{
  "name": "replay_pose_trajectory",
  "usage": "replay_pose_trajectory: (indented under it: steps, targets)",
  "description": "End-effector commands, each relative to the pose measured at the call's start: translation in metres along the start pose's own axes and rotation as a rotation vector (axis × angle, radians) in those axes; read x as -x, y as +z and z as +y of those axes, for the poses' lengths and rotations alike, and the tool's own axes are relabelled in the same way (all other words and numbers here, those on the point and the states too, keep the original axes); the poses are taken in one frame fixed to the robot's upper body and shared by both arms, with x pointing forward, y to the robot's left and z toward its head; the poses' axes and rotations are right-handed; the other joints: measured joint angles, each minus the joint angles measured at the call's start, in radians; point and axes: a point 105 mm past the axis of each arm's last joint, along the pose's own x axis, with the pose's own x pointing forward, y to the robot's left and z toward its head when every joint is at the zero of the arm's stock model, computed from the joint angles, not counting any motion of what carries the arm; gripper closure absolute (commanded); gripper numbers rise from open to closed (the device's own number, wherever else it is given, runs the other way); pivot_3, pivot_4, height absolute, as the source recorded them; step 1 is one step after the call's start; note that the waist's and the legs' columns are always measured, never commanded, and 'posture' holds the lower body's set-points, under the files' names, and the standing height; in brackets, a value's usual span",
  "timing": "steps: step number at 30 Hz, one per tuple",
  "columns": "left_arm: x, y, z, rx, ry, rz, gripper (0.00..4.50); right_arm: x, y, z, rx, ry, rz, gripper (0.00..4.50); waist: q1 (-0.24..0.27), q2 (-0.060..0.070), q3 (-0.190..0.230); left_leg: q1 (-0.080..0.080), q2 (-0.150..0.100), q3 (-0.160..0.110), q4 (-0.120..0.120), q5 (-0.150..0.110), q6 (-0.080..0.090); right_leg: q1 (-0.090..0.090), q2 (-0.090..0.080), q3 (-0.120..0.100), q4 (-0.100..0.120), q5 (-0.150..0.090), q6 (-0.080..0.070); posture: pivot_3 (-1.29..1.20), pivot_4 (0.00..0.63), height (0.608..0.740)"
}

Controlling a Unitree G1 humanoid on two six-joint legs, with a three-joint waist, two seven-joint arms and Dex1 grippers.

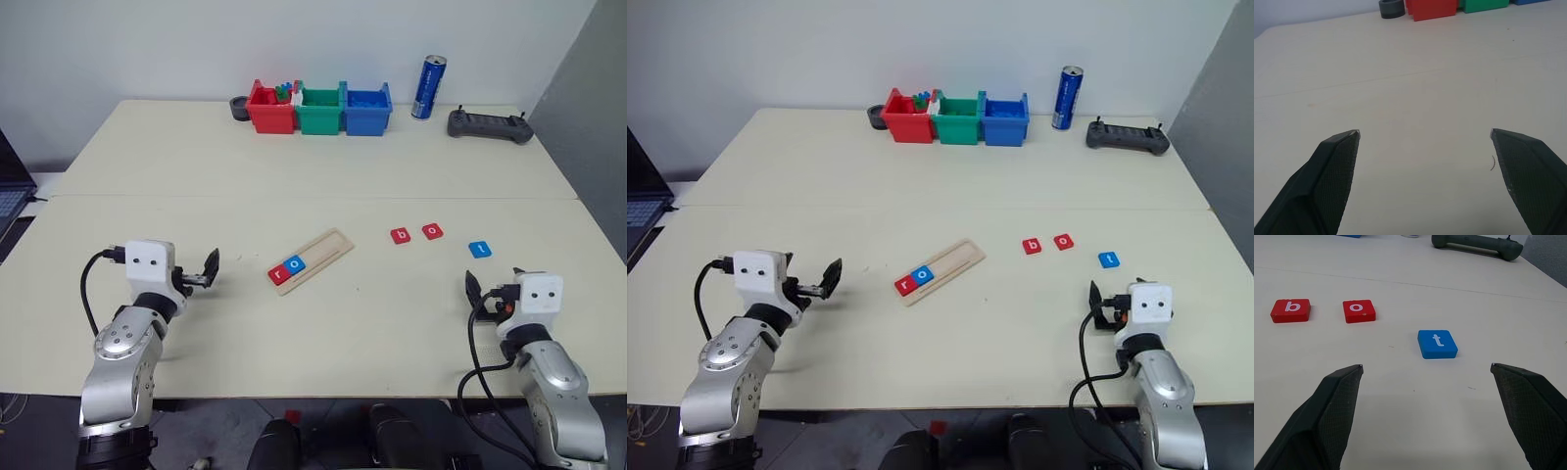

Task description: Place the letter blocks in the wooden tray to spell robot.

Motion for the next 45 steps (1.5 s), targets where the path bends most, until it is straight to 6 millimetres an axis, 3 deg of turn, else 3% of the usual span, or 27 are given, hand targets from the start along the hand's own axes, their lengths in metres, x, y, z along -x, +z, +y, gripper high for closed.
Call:
replay_pose_trajectory:
  steps: [1, 11, 24, 28, 30, 33, 37, 45]
  targets:
    - [0.001, 0.013, 0.002, -0.031, -0.005, -0.056, 0.00, 0.000, 0.013, 0.002, -0.002, 0.011, -0.049, 0.06, 0.001, 0.000, 0.000, 0.000, 0.000, 0.000, 0.000, 0.000, 0.000, 0.000, 0.000, 0.000, 0.000, 0.000, 0.000, 0.00, 0.150, 0.740]
    - [0.002, 0.013, 0.000, -0.088, -0.011, -0.023, 0.00, -0.002, 0.007, 0.003, -0.004, 0.023, -0.036, 0.06, 0.001, 0.000, 0.000, 0.000, 0.000, 0.000, 0.000, 0.000, 0.000, 0.000, 0.000, 0.000, 0.000, 0.000, 0.000, 0.00, 0.150, 0.740]
    - [0.002, 0.031, 0.002, -0.013, -0.076, -0.154, 0.00, -0.009, 0.012, 0.005, 0.001, 0.026, -0.064, 0.06, 0.001, 0.000, 0.000, 0.000, 0.000, 0.000, 0.000, 0.000, 0.000, 0.000, 0.000, 0.000, 0.000, 0.000, 0.000, 0.00, 0.150, 0.740]
    - [-0.001, 0.034, -0.016, 0.033, -0.210, -0.149, 0.00, -0.009, 0.013, 0.008, 0.005, 0.067, -0.074, 0.06, 0.000, 0.000, 0.000, 0.000, 0.000, 0.000, 0.000, 0.000, 0.000, 0.000, 0.000, 0.000, 0.000, 0.000, 0.000, 0.00, 0.150, 0.740]
    - [0.000, 0.033, -0.030, 0.041, -0.328, -0.120, 0.00, -0.007, 0.018, 0.021, -0.017, 0.181, -0.084, 0.06, -0.001, 0.000, 0.000, 0.000, 0.000, 0.000, 0.000, 0.000, 0.000, 0.000, 0.000, 0.000, 0.000, 0.000, 0.000, 0.00, 0.150, 0.740]
    - [0.002, 0.030, -0.046, 0.037, -0.472, -0.074, 0.00, 0.004, 0.035, 0.058, -0.079, 0.473, -0.086, 0.06, -0.004, 0.000, 0.000, 0.000, 0.000, 0.000, 0.000, 0.000, 0.000, 0.000, 0.000, 0.000, 0.000, 0.000, 0.000, 0.00, 0.150, 0.740]
    - [-0.004, 0.026, -0.059, -0.016, -0.595, -0.023, 0.00, 0.039, 0.056, 0.101, 0.011, 0.886, -0.035, 0.06, -0.004, 0.001, 0.000, 0.000, 0.000, 0.000, 0.000, 0.000, 0.000, 0.000, 0.001, 0.000, 0.000, 0.000, 0.000, 0.00, 0.150, 0.740]
    - [-0.011, 0.008, -0.077, -0.089, -0.781, 0.092, 0.00, 0.064, 0.055, 0.111, 0.099, 1.067, 0.060, 0.06, -0.001, -0.001, 0.000, -0.001, 0.000, -0.001, 0.000, 0.000, 0.000, 0.001, 0.001, -0.001, -0.001, 0.000, 0.000, 0.00, 0.150, 0.740]
